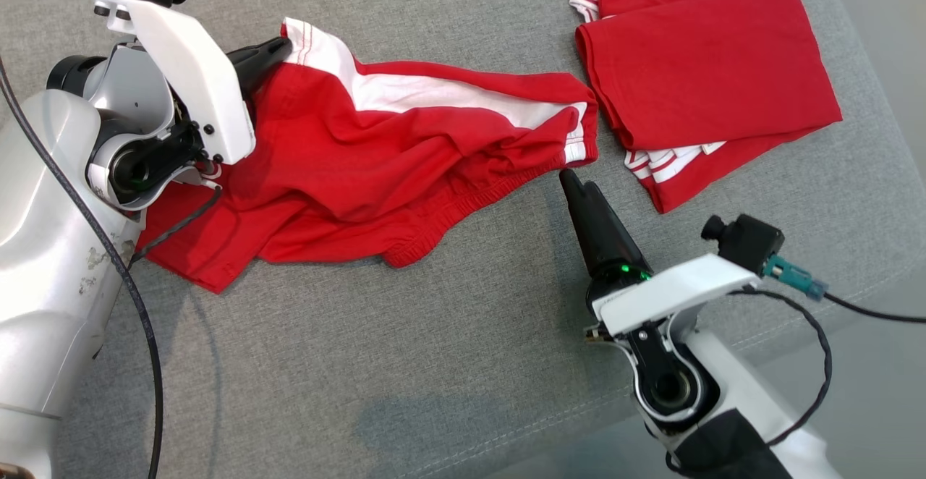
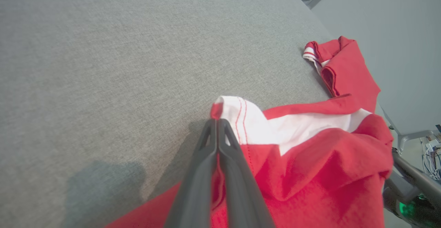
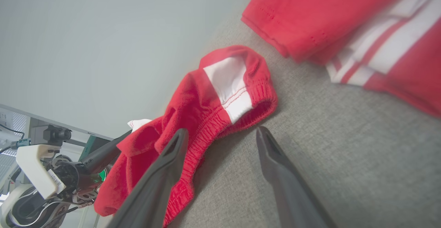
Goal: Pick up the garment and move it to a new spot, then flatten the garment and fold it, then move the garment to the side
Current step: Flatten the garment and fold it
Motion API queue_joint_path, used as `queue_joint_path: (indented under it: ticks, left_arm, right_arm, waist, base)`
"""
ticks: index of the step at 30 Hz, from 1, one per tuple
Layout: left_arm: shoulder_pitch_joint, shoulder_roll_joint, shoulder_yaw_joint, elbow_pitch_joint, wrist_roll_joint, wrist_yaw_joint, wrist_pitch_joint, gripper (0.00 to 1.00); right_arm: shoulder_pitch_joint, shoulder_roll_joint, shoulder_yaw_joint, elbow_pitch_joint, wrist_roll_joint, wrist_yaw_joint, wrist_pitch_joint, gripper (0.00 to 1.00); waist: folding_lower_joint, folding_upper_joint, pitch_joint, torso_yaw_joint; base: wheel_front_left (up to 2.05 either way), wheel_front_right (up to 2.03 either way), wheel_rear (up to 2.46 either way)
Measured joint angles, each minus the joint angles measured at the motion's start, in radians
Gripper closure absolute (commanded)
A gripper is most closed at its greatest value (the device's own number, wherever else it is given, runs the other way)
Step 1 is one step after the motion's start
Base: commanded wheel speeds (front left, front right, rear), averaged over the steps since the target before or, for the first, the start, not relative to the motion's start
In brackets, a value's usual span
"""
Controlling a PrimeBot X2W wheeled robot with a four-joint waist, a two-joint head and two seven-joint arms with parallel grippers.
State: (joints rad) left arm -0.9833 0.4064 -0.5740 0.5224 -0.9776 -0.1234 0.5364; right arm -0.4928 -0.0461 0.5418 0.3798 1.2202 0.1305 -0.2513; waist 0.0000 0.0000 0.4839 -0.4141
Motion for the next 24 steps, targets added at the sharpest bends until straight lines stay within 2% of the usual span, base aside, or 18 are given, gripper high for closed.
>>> queue_joint_path:
  ticks: [13,14,15,16,18,20,24]
  left_arm:
    - [-0.011,-0.002,-0.013,0.002,0.000,0.000,0.000,1.00]
    - [-0.012,-0.002,-0.013,0.002,0.000,0.000,0.000,1.00]
    - [-0.015,-0.002,-0.013,0.002,0.000,0.000,0.000,1.00]
    - [-0.016,-0.003,-0.015,0.002,0.000,0.000,0.000,1.00]
    - [-0.025,-0.001,-0.016,0.003,0.000,0.000,0.000,1.00]
    - [-0.028,0.000,-0.016,0.003,0.000,0.000,0.000,1.00]
    - [-0.029,0.000,-0.020,0.005,0.000,0.000,0.000,1.00]
  right_arm:
    - [-0.087,-0.003,-0.035,0.059,0.170,0.000,0.000,0.00]
    - [-0.093,-0.004,-0.037,0.060,0.178,0.000,0.000,0.05]
    - [-0.098,-0.005,-0.035,0.060,0.186,0.000,0.000,0.16]
    - [-0.101,-0.008,-0.027,0.060,0.214,0.000,0.000,0.20]
    - [-0.117,-0.009,-0.015,0.072,0.221,0.000,0.000,0.20]
    - [-0.133,-0.014,-0.002,0.082,0.238,-0.001,0.000,0.29]
    - [-0.155,-0.016,0.013,0.093,0.249,-0.001,0.000,0.33]
  waist:
    - [0.0000,0.0000,0.024,0.013]
    - [0.0000,0.0001,0.026,0.013]
    - [0.0000,0.0000,0.027,0.014]
    - [0.0000,0.0000,0.029,0.015]
    - [0.0000,0.0000,0.033,0.016]
    - [0.0000,0.0000,0.035,0.017]
    - [0.0000,0.0000,0.038,0.019]
  base:
    - [0.00,0.00,0.00]
    - [0.00,0.00,0.00]
    - [0.00,0.00,0.00]
    - [0.00,0.00,0.00]
    - [0.00,0.00,0.00]
    - [0.00,0.00,0.00]
    - [0.00,0.00,0.00]
